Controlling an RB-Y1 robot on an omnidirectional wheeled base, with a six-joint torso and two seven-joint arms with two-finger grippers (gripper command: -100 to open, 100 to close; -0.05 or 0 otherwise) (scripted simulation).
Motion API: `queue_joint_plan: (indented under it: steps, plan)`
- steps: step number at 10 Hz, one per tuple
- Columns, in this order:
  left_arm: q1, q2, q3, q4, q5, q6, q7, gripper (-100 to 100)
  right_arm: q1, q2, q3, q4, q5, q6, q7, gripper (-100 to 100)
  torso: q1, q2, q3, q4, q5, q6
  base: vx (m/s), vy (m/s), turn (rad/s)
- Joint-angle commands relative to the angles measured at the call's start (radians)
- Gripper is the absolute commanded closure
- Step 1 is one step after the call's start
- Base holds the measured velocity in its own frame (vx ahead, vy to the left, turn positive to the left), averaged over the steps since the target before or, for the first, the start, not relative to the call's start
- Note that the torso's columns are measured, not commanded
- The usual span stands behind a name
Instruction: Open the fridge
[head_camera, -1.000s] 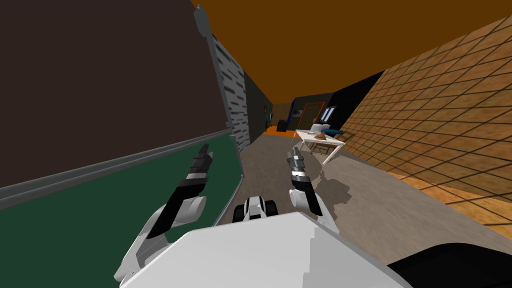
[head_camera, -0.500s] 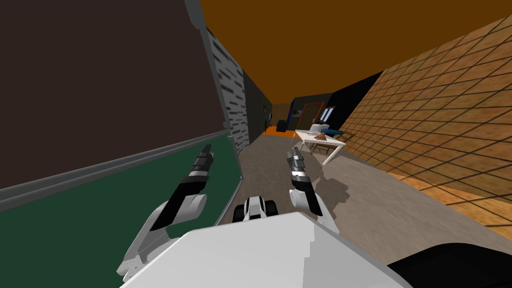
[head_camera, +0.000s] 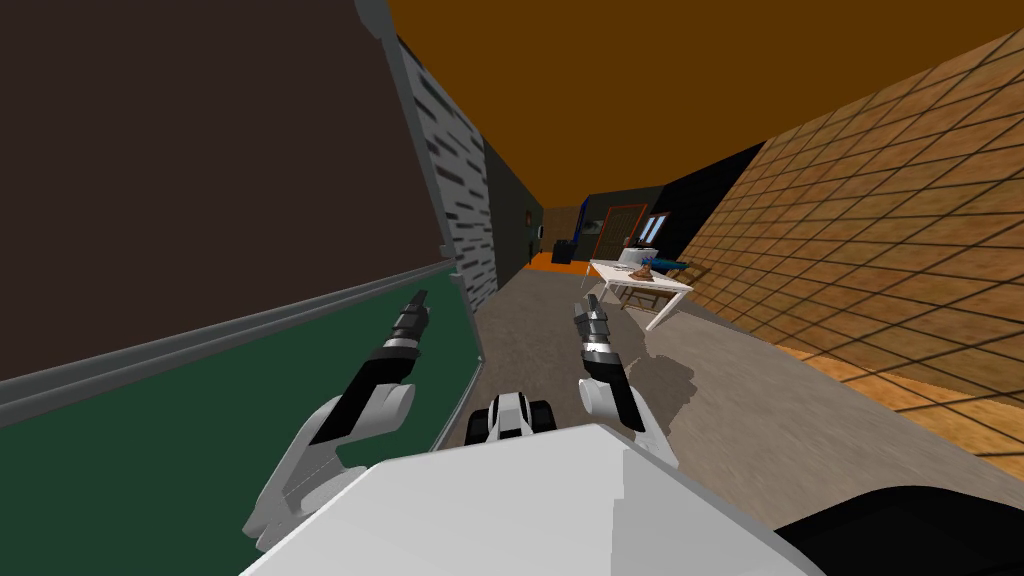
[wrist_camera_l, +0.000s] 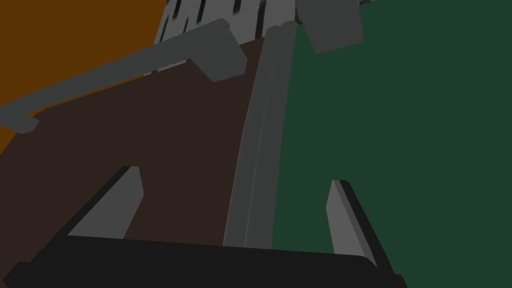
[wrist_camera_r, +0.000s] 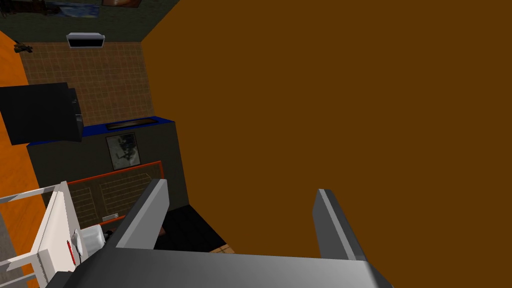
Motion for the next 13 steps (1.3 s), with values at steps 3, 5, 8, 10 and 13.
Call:
queue_joint_plan:
  steps: [3,5,8,10,13]
  plan:
    - [-0.029,0.009,0.001,0.002,-0.014,0.134,-0.013,-100,0.0,0.0,0.0,0.0,0.0,0.0,0.0,0,-0.001,-0.001,-0.001,0.0,0.0,0.0,0.07,-0.018,-0.014]
    - [-0.043,0.013,0.001,0.004,-0.021,0.189,-0.02,-100,0.0,0.0,0.0,0.0,0.0,0.0,0.0,0,0.0,-0.001,-0.001,0.0,0.0,0.0,0.075,-0.018,-0.019]
    - [-0.069,0.024,0.001,0.008,-0.035,0.274,-0.033,-100,0.0,0.0,0.0,0.0,0.0,0.0,0.0,0,0.0,0.0,0.0,0.0,0.0,0.0,0.072,-0.016,-0.018]
    - [-0.082,0.03,0.001,0.009,-0.042,0.323,-0.04,-100,0.0,0.0,0.0,0.0,0.0,0.0,0.0,0,0.0,0.0,0.0,0.0,0.0,0.0,0.067,-0.018,-0.017]
    - [-0.095,0.037,0.001,0.01,-0.049,0.404,-0.046,-100,0.0,0.0,0.0,0.0,0.0,0.0,0.0,0,0.0,-0.001,0.0,0.0,0.0,0.0,0.064,-0.011,-0.013]
